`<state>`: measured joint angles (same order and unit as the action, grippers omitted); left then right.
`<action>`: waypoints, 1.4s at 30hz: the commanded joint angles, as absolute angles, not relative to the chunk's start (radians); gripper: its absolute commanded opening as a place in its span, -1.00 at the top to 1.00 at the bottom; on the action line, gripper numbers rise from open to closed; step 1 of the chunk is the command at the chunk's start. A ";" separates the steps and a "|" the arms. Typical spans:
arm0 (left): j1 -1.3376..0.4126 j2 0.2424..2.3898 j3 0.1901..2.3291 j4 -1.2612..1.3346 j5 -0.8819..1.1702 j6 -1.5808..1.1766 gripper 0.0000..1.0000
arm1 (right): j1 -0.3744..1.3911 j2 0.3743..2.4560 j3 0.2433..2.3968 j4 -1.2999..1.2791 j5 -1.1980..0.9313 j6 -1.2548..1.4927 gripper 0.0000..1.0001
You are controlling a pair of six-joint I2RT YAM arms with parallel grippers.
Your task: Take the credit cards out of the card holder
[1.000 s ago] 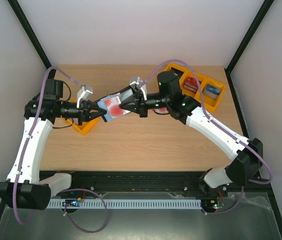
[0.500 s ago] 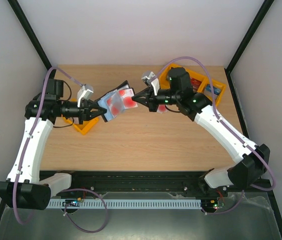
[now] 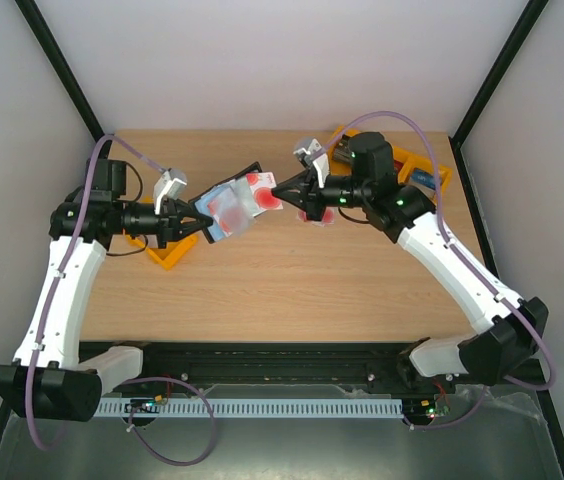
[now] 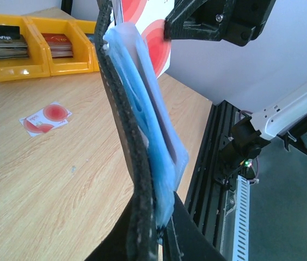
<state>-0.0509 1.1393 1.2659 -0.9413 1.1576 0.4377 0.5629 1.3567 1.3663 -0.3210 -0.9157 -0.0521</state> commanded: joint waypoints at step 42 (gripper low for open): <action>-0.015 1.122 1.253 -0.865 1.094 0.356 0.96 | 0.353 2.122 1.917 -1.152 -0.289 -0.992 0.97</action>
<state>-0.0227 1.1126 1.2442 -0.8810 1.0798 0.3576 0.3344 2.0804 1.8656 -1.0332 -0.3286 -0.8104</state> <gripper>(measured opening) 0.061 0.017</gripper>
